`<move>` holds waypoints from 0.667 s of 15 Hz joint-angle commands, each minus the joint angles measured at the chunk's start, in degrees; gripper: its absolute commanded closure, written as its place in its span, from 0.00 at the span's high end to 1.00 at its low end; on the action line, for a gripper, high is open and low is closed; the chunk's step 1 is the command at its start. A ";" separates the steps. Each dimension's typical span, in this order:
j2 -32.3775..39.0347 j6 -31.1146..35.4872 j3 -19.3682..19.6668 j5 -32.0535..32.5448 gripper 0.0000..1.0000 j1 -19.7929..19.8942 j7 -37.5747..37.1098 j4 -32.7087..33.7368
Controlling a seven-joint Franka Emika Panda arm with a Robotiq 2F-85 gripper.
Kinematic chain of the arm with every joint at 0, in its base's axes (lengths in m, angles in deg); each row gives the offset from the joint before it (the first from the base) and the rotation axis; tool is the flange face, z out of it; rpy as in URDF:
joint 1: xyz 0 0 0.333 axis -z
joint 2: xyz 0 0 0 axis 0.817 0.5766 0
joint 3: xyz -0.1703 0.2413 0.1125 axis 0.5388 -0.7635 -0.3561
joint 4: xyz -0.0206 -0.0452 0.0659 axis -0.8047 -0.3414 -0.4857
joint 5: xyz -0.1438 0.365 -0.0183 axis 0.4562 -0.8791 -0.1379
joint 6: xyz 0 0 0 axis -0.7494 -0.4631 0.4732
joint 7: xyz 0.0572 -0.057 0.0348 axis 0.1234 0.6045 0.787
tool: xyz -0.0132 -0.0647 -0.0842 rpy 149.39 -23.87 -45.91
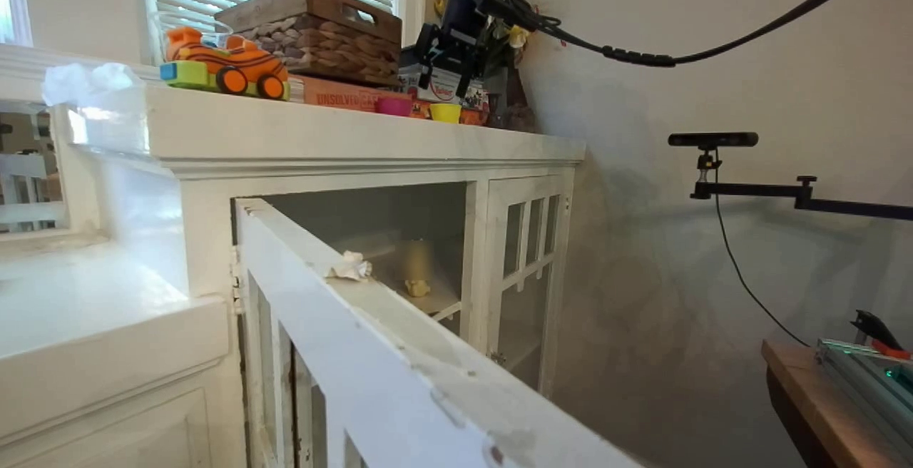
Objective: Pick up the yellow bowl put it in pink bowl, pick the green object put in the stacked cups
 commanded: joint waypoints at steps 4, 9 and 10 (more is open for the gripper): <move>2.93 -3.14 0.57 -2.32 1.00 0.01 2.75 3.59; 3.99 -2.65 0.51 -2.61 1.00 0.03 2.71 3.63; 4.20 -2.57 0.49 -2.65 1.00 0.02 2.66 3.67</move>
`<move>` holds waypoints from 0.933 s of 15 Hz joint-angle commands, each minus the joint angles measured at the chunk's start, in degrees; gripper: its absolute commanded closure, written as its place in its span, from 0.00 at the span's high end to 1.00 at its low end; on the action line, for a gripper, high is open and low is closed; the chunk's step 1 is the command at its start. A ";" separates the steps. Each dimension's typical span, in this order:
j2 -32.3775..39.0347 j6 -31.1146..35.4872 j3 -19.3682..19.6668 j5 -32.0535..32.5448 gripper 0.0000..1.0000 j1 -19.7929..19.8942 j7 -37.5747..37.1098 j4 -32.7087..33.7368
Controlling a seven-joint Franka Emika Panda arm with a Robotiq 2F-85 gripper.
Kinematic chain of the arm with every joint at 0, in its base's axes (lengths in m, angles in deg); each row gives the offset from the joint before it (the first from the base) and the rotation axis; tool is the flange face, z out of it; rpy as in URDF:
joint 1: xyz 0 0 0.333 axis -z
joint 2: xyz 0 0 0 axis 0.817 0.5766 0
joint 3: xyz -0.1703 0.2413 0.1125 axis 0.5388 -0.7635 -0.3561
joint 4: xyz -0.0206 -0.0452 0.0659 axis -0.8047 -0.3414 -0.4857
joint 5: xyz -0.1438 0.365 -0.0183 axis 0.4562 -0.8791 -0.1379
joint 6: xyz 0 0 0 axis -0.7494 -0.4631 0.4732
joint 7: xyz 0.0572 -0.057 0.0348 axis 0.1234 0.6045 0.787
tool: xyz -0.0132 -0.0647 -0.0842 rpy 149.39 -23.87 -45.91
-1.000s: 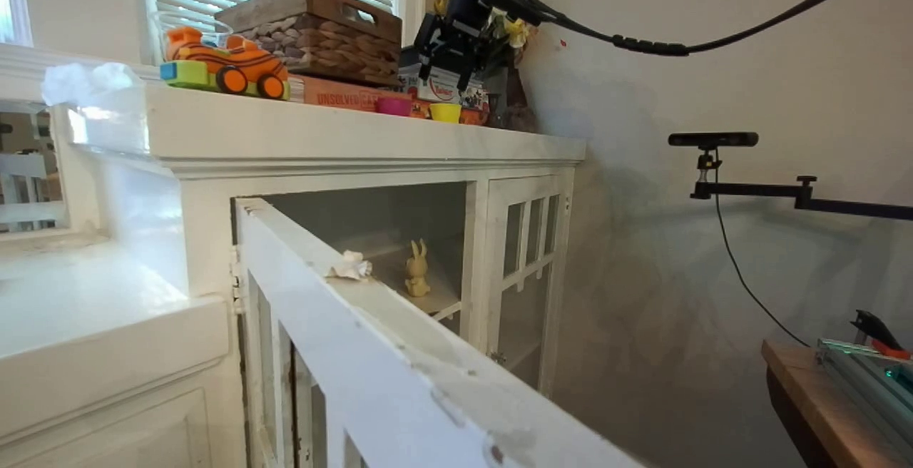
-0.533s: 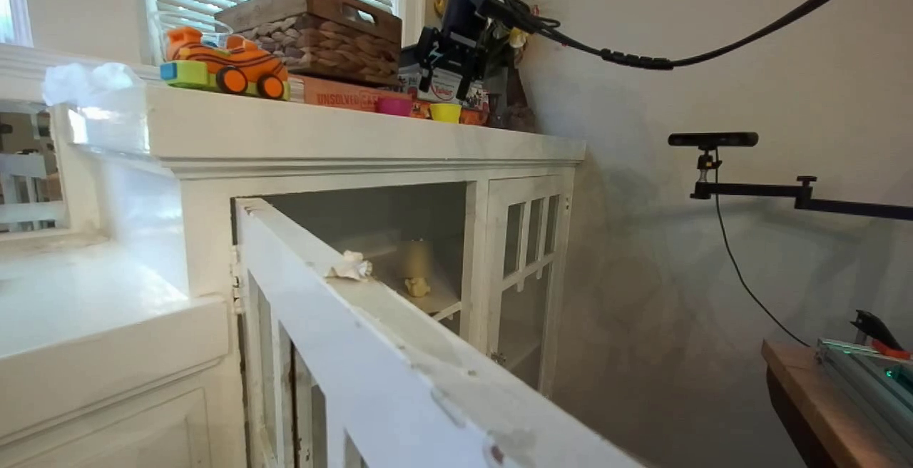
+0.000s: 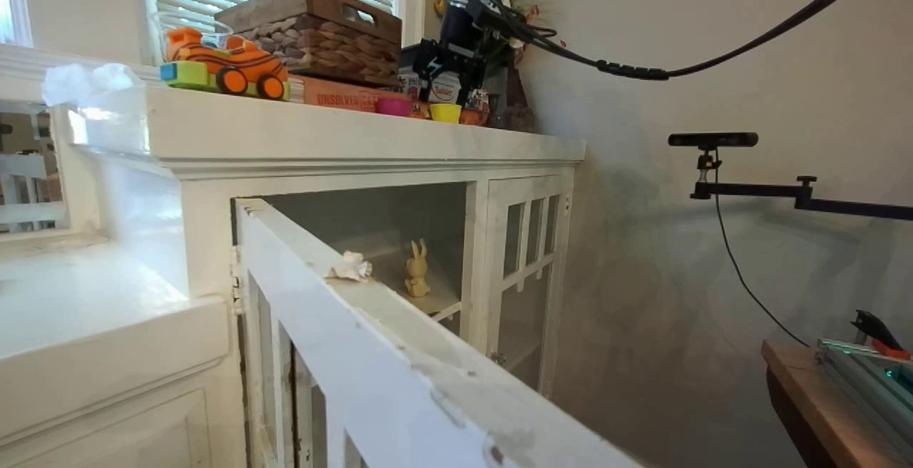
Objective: Pick up the yellow bowl put it in pink bowl, pick the green object put in the stacked cups
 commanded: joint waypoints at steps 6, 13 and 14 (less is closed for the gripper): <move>2.44 -1.40 0.18 -2.64 0.42 -0.12 1.76 2.76; -0.67 -1.13 -0.30 -1.52 0.35 -1.53 1.68 3.71; -0.74 -0.58 -0.45 -1.52 0.35 -1.85 1.66 4.11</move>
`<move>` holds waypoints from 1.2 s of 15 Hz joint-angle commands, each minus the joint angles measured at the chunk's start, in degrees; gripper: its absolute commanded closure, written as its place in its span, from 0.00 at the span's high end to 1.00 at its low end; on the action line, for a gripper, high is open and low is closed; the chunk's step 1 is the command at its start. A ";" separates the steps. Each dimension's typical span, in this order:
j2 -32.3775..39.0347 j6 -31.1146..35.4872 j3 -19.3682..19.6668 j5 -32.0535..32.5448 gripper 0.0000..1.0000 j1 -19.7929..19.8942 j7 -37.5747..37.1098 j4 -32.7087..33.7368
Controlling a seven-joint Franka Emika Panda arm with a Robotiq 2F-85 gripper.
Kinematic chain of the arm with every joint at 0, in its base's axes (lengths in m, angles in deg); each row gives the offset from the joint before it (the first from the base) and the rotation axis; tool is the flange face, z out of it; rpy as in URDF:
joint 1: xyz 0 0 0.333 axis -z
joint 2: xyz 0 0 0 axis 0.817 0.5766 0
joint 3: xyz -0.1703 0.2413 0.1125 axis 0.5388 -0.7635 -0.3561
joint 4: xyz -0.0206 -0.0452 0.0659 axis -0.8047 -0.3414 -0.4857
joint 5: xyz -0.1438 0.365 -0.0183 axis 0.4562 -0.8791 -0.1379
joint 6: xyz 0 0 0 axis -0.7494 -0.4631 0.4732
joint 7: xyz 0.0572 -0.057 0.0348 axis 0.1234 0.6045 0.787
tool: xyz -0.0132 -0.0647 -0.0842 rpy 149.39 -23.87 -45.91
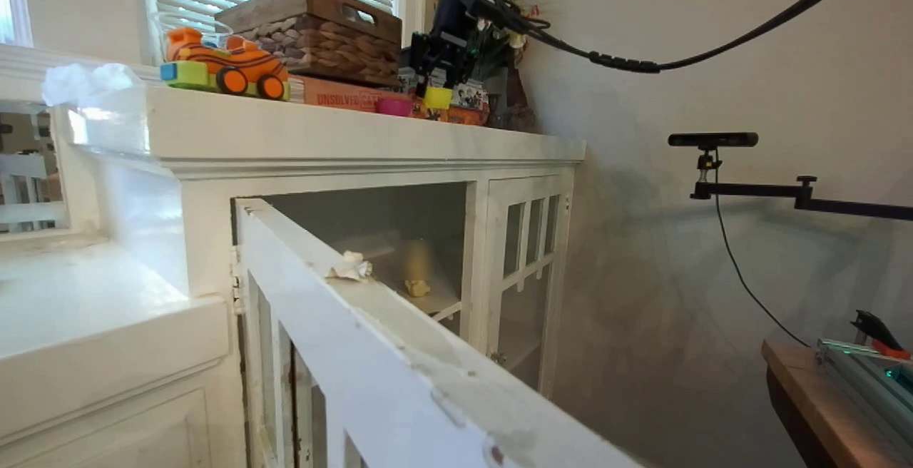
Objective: Pick up the yellow bowl put it in pink bowl, pick the green object put in the stacked cups
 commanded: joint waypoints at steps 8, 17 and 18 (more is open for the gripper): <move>1.16 0.39 -1.96 -2.52 0.35 -2.73 1.45 5.06; 3.06 2.56 -2.46 -3.27 0.35 -2.87 1.72 4.86; 3.20 2.86 -2.50 -3.51 0.35 -2.85 1.71 4.84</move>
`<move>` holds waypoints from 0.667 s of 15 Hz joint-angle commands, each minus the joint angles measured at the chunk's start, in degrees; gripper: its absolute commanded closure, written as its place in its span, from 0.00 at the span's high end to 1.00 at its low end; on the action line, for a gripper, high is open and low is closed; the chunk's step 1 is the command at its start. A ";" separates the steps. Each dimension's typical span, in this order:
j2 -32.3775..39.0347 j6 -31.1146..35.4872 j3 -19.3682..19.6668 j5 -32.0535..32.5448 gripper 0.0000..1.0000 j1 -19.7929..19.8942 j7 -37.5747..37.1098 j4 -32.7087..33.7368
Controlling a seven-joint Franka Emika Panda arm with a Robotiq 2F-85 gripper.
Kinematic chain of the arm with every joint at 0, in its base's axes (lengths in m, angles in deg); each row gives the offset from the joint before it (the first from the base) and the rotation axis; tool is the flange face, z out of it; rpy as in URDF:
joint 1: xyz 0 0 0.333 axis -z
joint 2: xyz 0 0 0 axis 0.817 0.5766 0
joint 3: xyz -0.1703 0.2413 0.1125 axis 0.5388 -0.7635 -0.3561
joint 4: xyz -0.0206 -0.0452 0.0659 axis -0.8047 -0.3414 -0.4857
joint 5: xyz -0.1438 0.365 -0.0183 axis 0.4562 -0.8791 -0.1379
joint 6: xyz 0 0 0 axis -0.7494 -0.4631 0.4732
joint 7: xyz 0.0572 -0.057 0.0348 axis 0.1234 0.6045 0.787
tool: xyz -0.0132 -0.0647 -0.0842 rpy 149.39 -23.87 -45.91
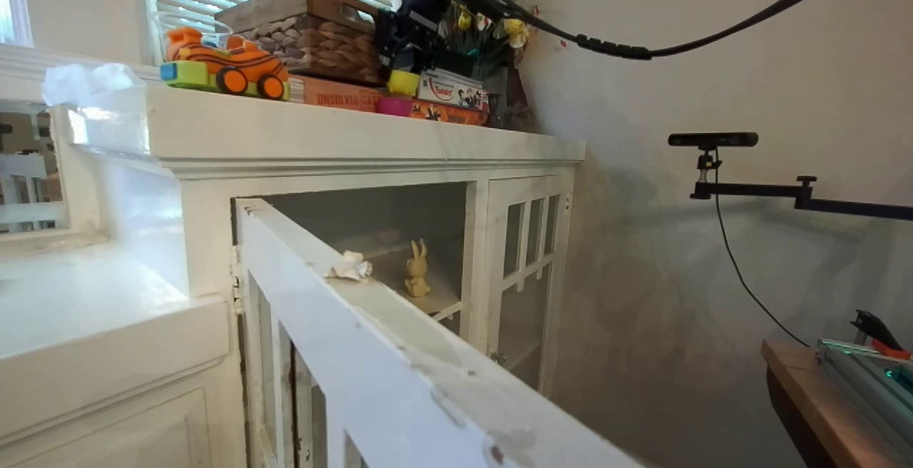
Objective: Pick up the yellow bowl put it in pink bowl, pick the green object put in the stacked cups
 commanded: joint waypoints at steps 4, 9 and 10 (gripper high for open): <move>1.68 1.90 -0.33 -3.30 0.35 -0.03 1.67 1.58; 1.61 2.00 -0.61 -3.35 0.35 -0.15 1.79 1.15; 1.60 2.02 -0.64 -3.27 0.35 -0.17 1.79 1.05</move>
